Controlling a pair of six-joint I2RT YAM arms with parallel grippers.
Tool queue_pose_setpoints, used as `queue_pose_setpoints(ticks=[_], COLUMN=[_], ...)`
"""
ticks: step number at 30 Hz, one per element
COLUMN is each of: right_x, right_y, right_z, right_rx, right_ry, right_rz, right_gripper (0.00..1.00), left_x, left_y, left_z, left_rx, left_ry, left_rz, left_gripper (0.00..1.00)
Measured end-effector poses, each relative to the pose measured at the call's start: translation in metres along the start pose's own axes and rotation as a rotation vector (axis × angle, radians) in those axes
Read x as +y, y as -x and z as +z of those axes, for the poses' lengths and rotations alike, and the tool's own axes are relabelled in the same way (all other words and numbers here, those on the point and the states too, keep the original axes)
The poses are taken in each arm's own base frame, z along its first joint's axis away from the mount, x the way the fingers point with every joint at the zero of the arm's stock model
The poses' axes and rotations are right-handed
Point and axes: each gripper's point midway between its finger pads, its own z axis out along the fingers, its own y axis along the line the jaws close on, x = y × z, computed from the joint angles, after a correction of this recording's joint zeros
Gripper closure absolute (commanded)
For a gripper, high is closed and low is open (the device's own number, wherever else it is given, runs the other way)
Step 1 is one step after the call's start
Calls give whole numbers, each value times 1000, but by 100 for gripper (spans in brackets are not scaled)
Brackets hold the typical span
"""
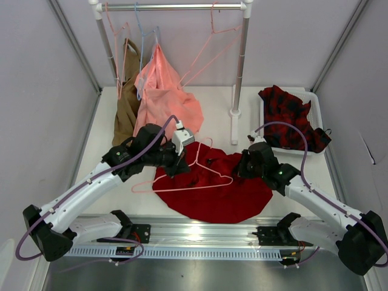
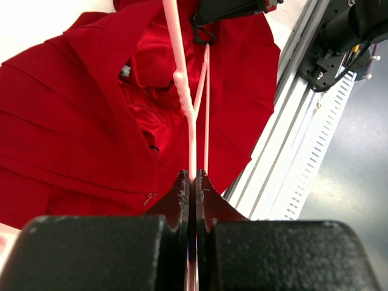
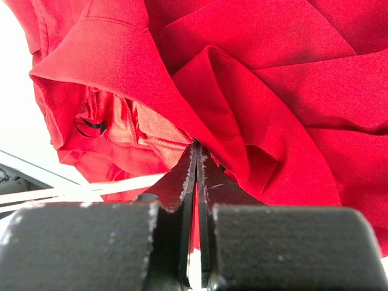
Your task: Place the skirt on the hanger
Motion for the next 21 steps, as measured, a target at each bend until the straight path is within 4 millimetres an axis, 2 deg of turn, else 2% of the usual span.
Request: queue_pose_setpoints(ticks=[21], right_x=[3], right_y=[-3], right_z=[-4], right_rx=[23], right_ry=[44], right_rz=[-1], right_gripper=[100], left_x=[6], left_y=[15], left_z=[8], left_rx=[-50], left_ry=[17], left_rz=[11], left_gripper=[100])
